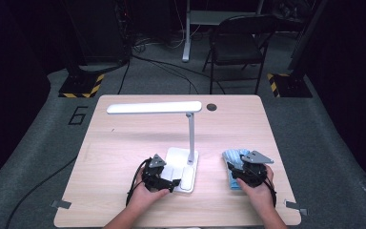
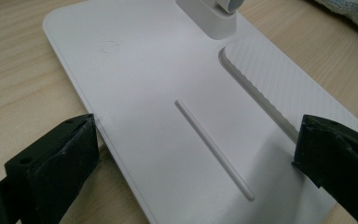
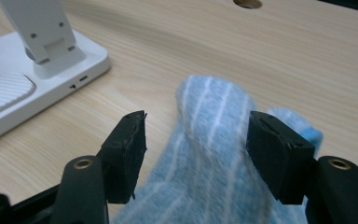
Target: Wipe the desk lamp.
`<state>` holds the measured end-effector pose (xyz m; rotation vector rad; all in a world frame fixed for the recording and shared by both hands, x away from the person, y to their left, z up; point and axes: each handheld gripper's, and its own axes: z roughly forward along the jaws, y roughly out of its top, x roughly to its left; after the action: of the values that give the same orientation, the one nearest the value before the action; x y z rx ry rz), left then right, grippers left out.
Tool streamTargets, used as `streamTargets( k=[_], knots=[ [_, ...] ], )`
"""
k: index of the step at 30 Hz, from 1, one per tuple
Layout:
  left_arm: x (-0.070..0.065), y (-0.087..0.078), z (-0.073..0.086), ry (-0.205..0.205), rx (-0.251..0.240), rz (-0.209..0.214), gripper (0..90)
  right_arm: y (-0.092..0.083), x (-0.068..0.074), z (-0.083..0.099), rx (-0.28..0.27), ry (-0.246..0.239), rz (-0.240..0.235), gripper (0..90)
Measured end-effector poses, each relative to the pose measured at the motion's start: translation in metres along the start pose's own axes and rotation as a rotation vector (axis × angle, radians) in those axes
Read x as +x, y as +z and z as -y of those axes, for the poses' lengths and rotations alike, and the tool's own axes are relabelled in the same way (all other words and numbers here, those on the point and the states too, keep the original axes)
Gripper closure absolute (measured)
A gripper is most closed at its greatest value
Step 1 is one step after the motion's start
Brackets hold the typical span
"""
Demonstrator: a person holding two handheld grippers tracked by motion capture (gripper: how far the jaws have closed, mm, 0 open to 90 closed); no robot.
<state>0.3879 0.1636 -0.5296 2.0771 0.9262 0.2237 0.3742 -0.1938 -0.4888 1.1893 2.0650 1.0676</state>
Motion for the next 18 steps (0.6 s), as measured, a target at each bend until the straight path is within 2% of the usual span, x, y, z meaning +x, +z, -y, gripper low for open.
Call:
streamTargets(
  k=[3,6,7,8,10,12,15,16,18],
  knots=[
    [0.000,0.000,0.000,0.002,0.001,0.001,0.0,0.000,-0.005,0.007,0.018,0.027,0.006,37.0],
    [0.000,0.000,0.000,-0.001,0.000,0.001,0.0,0.006,-0.006,0.013,0.061,0.045,0.007,37.1],
    [0.000,0.000,0.000,-0.002,0.000,0.001,0.0,0.009,-0.005,0.015,0.092,0.046,-0.004,40.1],
    [0.000,0.000,0.000,0.002,0.001,0.001,0.0,0.013,-0.004,0.016,0.104,0.042,-0.021,44.4],
    [0.000,0.000,0.000,0.002,0.001,0.000,0.0,0.015,-0.001,0.016,0.115,0.038,-0.025,53.6],
    [0.000,0.000,0.000,0.001,0.001,0.000,0.0,0.015,-0.001,0.014,0.112,0.062,-0.067,66.8],
    [-0.001,0.000,0.000,-0.003,0.000,-0.002,0.0,0.016,0.001,0.013,0.093,0.144,-0.166,71.6],
    [-0.001,0.000,0.000,-0.004,0.000,-0.003,0.0,0.016,0.003,0.012,0.101,0.145,-0.194,72.3],
    [-0.001,0.000,0.000,-0.003,-0.001,-0.005,0.0,0.017,0.013,0.009,0.097,0.115,-0.187,73.3]
  ],
)
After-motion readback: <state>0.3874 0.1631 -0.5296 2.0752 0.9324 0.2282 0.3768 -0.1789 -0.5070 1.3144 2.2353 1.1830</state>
